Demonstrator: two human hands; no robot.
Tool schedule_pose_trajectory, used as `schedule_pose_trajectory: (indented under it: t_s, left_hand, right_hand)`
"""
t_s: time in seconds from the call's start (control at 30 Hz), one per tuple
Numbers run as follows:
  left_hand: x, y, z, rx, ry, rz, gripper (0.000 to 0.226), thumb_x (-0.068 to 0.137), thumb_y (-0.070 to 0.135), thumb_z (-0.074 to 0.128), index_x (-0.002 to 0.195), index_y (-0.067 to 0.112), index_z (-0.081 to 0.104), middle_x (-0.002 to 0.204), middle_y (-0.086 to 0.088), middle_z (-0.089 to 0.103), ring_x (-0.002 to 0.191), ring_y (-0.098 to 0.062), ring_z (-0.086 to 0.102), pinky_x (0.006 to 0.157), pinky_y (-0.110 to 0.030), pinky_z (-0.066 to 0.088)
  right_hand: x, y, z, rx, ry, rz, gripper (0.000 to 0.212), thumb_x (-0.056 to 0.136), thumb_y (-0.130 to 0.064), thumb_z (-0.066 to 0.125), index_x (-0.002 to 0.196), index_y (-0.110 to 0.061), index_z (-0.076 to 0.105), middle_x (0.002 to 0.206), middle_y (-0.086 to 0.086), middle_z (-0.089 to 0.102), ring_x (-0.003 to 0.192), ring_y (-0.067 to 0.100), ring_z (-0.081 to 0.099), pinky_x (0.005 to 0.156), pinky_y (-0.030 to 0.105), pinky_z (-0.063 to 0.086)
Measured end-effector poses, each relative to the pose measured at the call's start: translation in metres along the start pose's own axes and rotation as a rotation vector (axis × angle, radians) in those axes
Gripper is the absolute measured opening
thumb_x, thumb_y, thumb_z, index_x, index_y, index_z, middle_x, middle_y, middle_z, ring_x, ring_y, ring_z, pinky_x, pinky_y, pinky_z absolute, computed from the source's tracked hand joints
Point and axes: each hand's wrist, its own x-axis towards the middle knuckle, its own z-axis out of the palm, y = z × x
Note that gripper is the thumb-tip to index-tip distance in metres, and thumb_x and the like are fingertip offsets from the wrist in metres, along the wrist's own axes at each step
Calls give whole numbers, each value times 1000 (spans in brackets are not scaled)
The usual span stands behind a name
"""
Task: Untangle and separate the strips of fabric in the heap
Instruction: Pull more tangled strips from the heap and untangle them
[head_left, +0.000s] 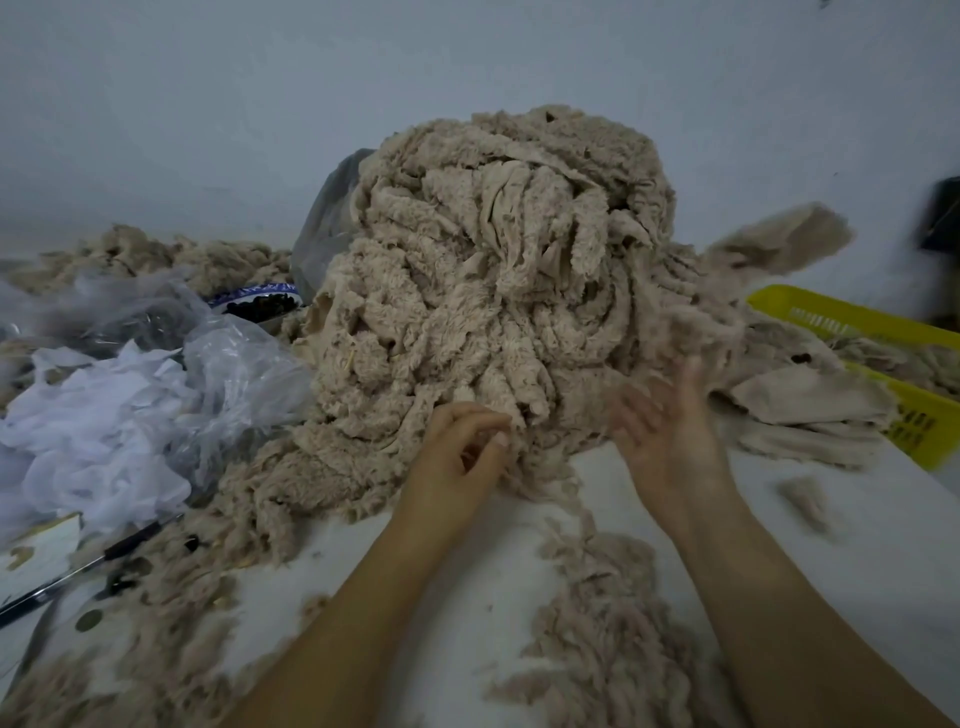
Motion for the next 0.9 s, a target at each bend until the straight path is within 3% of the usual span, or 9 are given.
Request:
schedule_pose_trajectory:
  t_s: [0.13, 0.27, 0.33, 0.4, 0.5, 0.6, 0.7, 0.8, 0.9]
  left_hand:
    - [2, -5, 1, 52, -109, -70, 22, 100, 27, 57, 114, 43, 60, 144, 21, 34, 116, 10, 50, 89, -4, 39]
    - [1, -11, 4, 196, -179, -54, 35, 104, 25, 48, 138, 29, 56, 137, 21, 38, 127, 11, 34, 83, 13, 17]
    - [3, -11, 4, 182, -106, -38, 33, 105, 21, 45, 134, 18, 61, 127, 15, 51, 118, 2, 46, 82, 11, 22]
    - [3, -10, 3, 131, -56, -60, 30, 105, 19, 46, 127, 16, 66, 115, 20, 55, 103, 13, 49, 80, 9, 26]
    - [3, -11, 2, 131, 12, -50, 28, 104, 18, 47, 121, 17, 69, 108, 23, 55, 98, 18, 51, 81, 6, 30]
    - [5, -9, 0, 46, 134, -97, 25, 104, 27, 47, 109, 30, 72, 103, 14, 62, 92, 8, 57, 81, -3, 40]
    - [7, -4, -1, -371, 115, -305, 34, 94, 52, 55, 71, 31, 70, 63, 1, 60, 55, -15, 51, 50, -21, 41]
    - [9, -2, -5, -839, -38, -451, 43, 79, 50, 69, 90, 9, 72, 59, -12, 42, 51, -20, 31, 52, -31, 26]
    - [15, -9, -15, -1056, -71, -520, 32, 78, 38, 70, 80, 8, 59, 42, -1, 37, 39, -10, 32, 44, -21, 37]
  right_hand:
    - [-7, 32, 5, -919, -100, -188, 11, 97, -41, 56, 96, -34, 64, 94, -8, 68, 93, 17, 68, 79, 26, 54]
    - [-10, 47, 8, -1278, -409, -198, 25, 101, -38, 48, 119, -33, 64, 124, -23, 44, 119, -2, 43, 88, 0, 28]
    - [-10, 47, 8, -1280, -427, -162, 39, 103, -40, 42, 139, -29, 53, 137, -19, 32, 134, -1, 27, 104, 14, 22]
    - [-12, 45, 10, -1204, -398, -129, 42, 105, -37, 38, 145, -26, 45, 150, -14, 31, 135, 6, 39, 111, 25, 32]
    - [-17, 38, 17, -1043, -386, -153, 35, 106, -31, 36, 137, -30, 52, 146, -11, 39, 92, -3, 62, 80, 12, 50]
    - [-26, 32, 24, -955, -483, -256, 30, 106, -24, 37, 114, -37, 63, 130, -16, 52, 79, -1, 64, 77, 9, 47]
    - [-39, 35, 33, -1004, -644, -300, 31, 105, -19, 40, 106, -32, 68, 106, -27, 59, 80, 7, 65, 80, 10, 46]
    - [-46, 39, 38, -1114, -756, -312, 30, 105, -21, 40, 111, -24, 70, 94, -33, 59, 93, 16, 64, 85, 10, 44]
    - [-48, 39, 40, -1140, -807, -328, 32, 106, -24, 40, 112, -21, 70, 110, -22, 59, 77, 2, 62, 68, 17, 48]
